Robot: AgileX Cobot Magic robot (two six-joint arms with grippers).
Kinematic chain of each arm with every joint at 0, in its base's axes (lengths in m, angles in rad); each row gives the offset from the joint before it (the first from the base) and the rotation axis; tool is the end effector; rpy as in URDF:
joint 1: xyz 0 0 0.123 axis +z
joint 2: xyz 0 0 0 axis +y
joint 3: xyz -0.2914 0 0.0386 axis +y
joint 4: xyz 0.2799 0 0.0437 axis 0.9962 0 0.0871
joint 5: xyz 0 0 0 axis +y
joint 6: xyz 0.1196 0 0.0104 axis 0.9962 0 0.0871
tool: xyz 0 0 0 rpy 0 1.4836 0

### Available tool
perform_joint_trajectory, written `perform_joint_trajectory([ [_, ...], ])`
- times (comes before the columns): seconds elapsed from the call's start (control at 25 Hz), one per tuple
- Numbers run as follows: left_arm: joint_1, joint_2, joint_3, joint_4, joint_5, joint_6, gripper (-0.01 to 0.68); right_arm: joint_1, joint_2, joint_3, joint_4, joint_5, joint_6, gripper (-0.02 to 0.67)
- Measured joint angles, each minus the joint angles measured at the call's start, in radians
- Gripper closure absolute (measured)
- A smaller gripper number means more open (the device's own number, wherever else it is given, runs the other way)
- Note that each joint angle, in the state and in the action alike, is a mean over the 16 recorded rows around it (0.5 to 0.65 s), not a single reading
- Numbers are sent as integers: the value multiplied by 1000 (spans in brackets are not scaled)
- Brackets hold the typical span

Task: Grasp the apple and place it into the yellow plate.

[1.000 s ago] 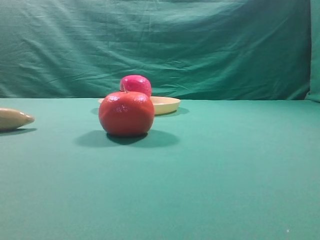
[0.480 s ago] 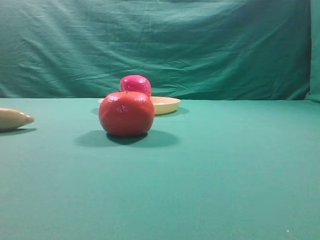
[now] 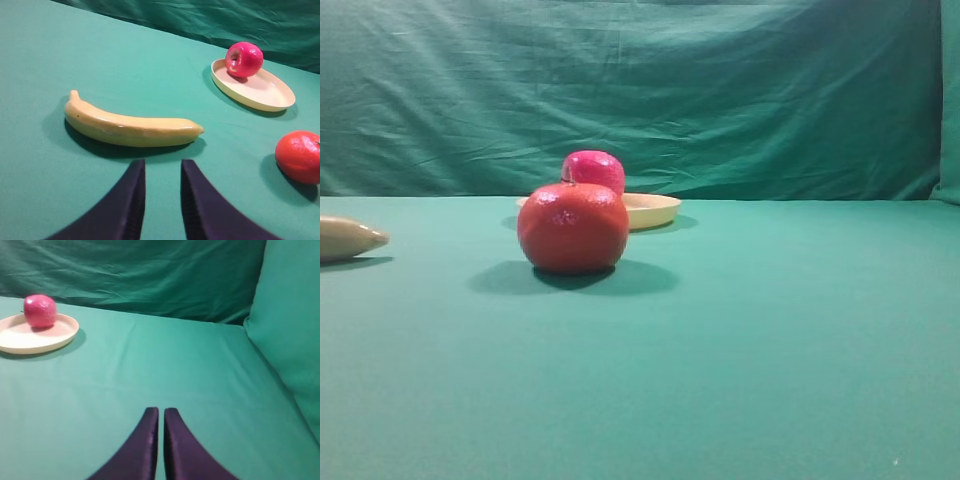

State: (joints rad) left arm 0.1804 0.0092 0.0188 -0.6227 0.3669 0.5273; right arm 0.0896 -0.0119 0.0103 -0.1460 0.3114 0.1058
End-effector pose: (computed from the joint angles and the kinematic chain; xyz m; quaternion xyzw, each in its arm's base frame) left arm 0.1067 -0.0061 0.1718 -0.0308 0.7854 -0.0468 0.6164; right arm 0.1051 0.0041 0.1761 -0.0340 0.7795 0.0002 0.6255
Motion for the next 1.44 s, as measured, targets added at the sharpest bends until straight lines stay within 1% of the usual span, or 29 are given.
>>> perform_joint_trajectory([
  [0.52, 0, 0, 0, 0, 0, 0, 516, -7, -1, 17, 2, 63, 0, 649],
  [1.44, 0, 0, 0, 0, 0, 0, 516, -7, -1, 16, 2, 66, 0, 649],
])
